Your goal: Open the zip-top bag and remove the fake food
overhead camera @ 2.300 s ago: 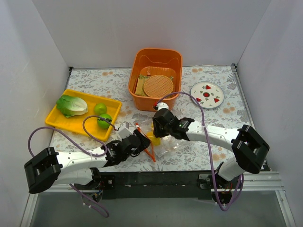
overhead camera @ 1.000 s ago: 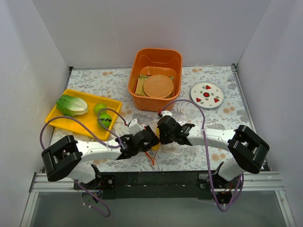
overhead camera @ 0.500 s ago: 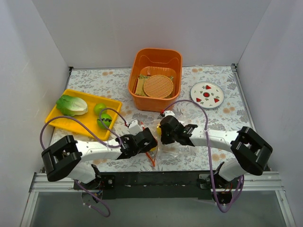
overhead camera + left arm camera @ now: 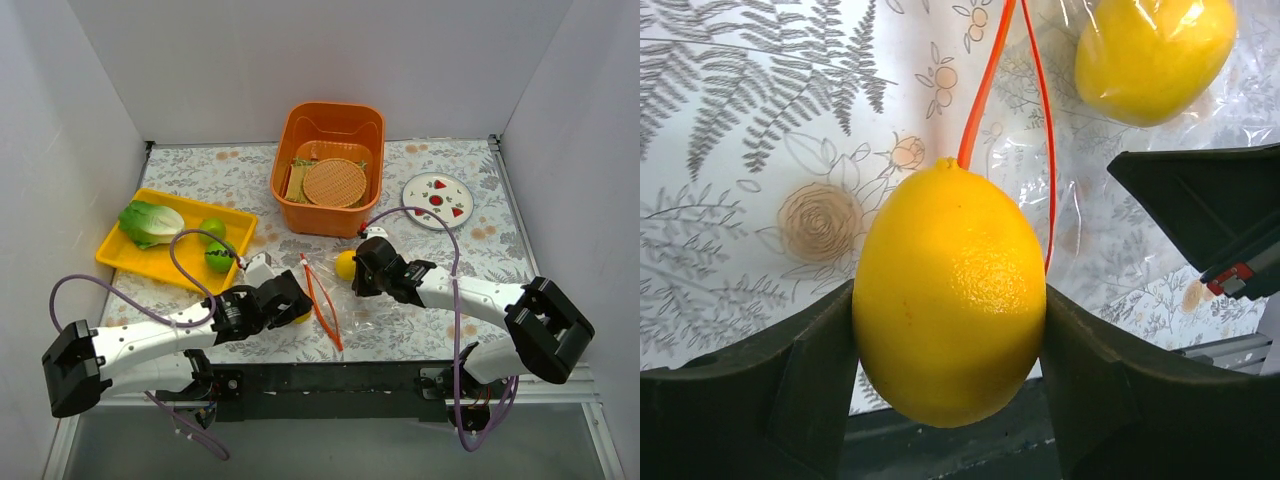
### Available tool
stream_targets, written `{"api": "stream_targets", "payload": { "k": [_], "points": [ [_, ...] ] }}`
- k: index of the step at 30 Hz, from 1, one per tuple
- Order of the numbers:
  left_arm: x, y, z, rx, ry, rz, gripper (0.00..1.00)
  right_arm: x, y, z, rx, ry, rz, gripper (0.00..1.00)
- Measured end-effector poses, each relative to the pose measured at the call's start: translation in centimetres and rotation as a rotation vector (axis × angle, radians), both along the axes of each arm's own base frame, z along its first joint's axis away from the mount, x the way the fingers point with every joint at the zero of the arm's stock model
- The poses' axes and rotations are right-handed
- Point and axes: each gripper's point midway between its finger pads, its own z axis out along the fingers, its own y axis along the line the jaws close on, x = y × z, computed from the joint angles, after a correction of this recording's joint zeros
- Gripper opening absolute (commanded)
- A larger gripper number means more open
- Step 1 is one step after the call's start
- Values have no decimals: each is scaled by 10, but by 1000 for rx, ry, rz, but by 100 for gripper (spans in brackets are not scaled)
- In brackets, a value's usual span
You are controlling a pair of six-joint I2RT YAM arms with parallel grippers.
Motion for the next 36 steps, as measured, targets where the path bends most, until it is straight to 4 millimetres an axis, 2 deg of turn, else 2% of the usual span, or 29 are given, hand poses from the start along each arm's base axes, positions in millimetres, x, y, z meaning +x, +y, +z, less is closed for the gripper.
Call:
{"api": "stream_targets", "payload": {
  "k": [7,10,13,18,23,24,28,32,35,36],
  "points": [
    [-5,22,24,52,16,41,11,-1,2,4,18,-1,10,1],
    [5,27,45,55,-3,72,11,0,3,12,38,-17,16,6],
    [30,40,66,48,-34,135,11,0,4,23,61,-39,25,14],
    [77,85,82,64,-70,273,11,0,6,39,94,-74,40,32],
    [116,126,96,76,-92,377,11,-2,5,50,115,-95,51,42],
    [123,133,96,72,-90,392,11,-2,5,52,120,-99,54,43],
    [145,183,89,89,-72,516,12,-4,4,60,131,-115,65,46],
    [156,228,82,122,-59,633,13,-6,3,62,130,-116,77,48],
    [159,252,73,146,-38,702,27,-9,2,60,121,-107,90,50],
    [158,261,68,157,-31,729,37,-9,1,60,118,-106,94,50]
  ]
}}
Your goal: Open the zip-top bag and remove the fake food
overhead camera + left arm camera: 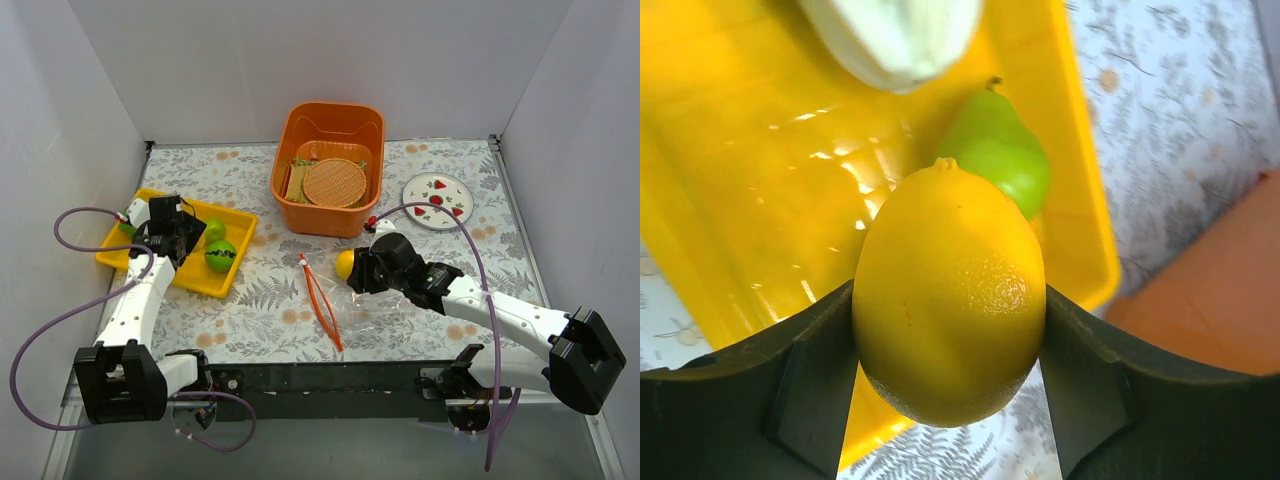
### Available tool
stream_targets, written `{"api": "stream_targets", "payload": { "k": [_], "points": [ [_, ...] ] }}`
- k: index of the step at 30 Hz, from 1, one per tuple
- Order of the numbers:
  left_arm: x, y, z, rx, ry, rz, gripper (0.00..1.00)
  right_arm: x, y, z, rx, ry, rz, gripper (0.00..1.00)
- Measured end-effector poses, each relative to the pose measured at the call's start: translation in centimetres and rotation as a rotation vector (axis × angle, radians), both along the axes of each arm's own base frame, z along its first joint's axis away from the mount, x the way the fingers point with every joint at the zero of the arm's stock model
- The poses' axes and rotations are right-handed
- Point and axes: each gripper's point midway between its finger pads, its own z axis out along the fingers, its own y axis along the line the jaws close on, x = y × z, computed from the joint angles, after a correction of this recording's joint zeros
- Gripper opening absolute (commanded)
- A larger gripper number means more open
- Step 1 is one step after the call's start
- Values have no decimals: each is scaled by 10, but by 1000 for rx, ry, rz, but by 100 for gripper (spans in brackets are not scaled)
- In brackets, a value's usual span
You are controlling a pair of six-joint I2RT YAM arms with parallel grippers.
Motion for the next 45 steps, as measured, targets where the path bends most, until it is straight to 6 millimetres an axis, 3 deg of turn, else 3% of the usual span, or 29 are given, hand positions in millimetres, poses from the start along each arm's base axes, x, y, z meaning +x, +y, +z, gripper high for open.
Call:
{"api": "stream_targets", "payload": {
  "k": [3,4,5,11,17,22,24,25,29,32,37,39,40,43,45],
  "points": [
    [-9,18,-17,9,35,62,48,-1,-1,-1,-6,1,10,53],
    [-13,23,-23,10,51,81,67,-2,-1,0,-5,0,12,54],
    [-16,29,-29,10,67,100,74,-2,0,0,-3,1,16,55],
    [-16,38,-36,13,88,116,93,-5,2,1,-8,-7,48,61],
    [-15,34,-26,25,58,66,89,-11,15,3,-31,-27,113,63],
    [-18,23,-3,11,-28,17,72,-19,37,7,-57,-51,191,62],
    [-19,2,7,2,-70,-40,67,-23,47,3,-81,-53,218,61],
    [-20,-15,12,-3,-90,-89,59,-24,51,1,-94,-51,227,61],
    [-33,-99,16,-85,-121,-315,41,-29,60,-20,-177,-31,251,60],
    [-58,-154,-3,-168,-78,-445,32,-34,60,-37,-239,-13,259,59],
    [-98,-211,-43,-247,25,-567,27,-37,60,-56,-305,4,265,58],
    [-109,-230,-58,-267,64,-601,25,-37,62,-61,-324,7,262,51],
    [-113,-237,-64,-276,78,-610,25,-37,62,-62,-333,7,259,37],
    [-120,-259,-77,-305,103,-638,24,-37,59,-66,-355,13,232,14],
    [-122,-269,-81,-321,106,-652,24,-37,57,-66,-362,12,216,10]
  ]
}}
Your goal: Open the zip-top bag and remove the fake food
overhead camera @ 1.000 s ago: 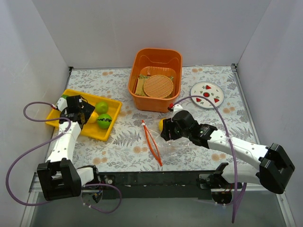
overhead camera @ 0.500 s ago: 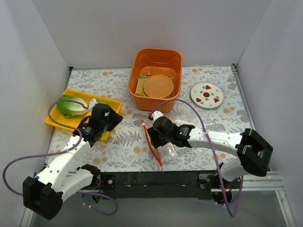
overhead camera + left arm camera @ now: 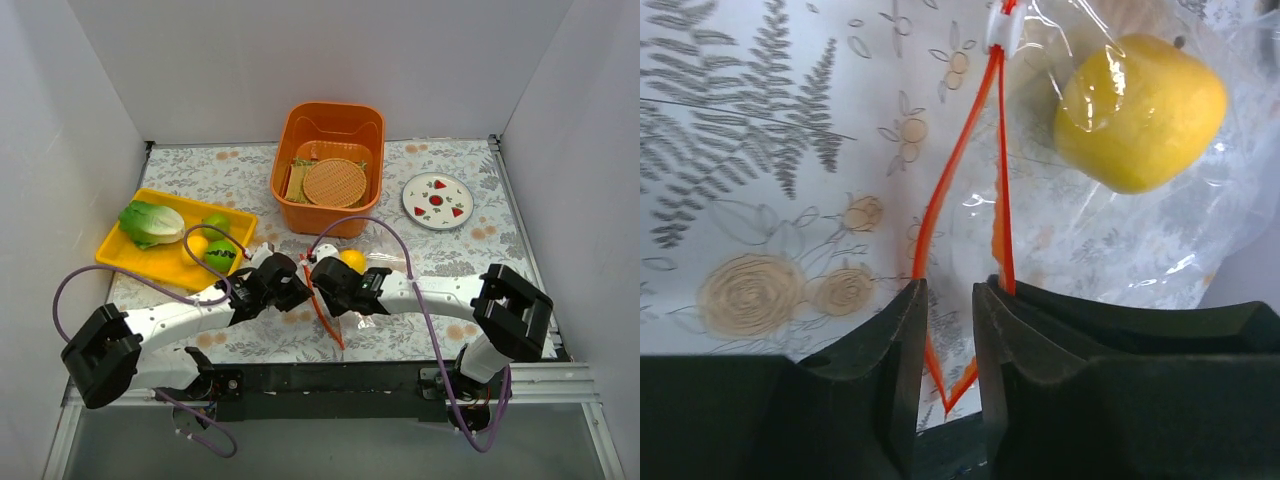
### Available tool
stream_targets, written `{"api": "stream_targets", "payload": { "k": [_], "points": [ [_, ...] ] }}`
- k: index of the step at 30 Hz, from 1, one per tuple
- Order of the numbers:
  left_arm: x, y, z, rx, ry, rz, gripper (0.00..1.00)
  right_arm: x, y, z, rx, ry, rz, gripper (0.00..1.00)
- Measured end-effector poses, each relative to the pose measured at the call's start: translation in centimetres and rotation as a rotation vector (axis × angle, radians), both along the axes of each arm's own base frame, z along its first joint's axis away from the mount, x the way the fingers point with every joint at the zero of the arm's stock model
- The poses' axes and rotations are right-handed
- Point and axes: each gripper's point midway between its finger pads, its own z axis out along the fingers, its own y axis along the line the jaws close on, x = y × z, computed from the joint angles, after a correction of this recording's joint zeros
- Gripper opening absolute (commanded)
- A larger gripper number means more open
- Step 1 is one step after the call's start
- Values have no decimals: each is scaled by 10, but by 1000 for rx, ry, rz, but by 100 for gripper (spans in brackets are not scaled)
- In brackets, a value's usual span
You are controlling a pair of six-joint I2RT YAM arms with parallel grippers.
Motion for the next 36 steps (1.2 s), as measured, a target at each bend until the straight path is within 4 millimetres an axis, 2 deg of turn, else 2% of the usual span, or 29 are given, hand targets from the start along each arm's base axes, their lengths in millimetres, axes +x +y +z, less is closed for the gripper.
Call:
{"api": "stream_targets", "payload": {
  "k": [6,13,18,21,26,29,36],
  "points": [
    [4,-25,-9,-72,-20,-23,22,5,-5,11,16,-28,-52,2],
    [8,-42,-31,-90,-24,-35,17,7,-3,32,75,-51,-80,1],
    [8,-37,-48,-46,-8,-25,17,4,-9,41,76,-51,-92,1],
    [9,-33,-50,-37,-13,-7,17,4,-15,54,87,-67,-104,1],
    [10,-31,-50,-41,-23,5,17,5,-19,100,191,-122,-119,4],
    [10,-31,-49,-43,-24,7,17,6,-16,120,245,-143,-120,6],
    [12,-34,-41,-38,-23,3,22,1,-12,119,250,-120,-93,6]
  ]
}}
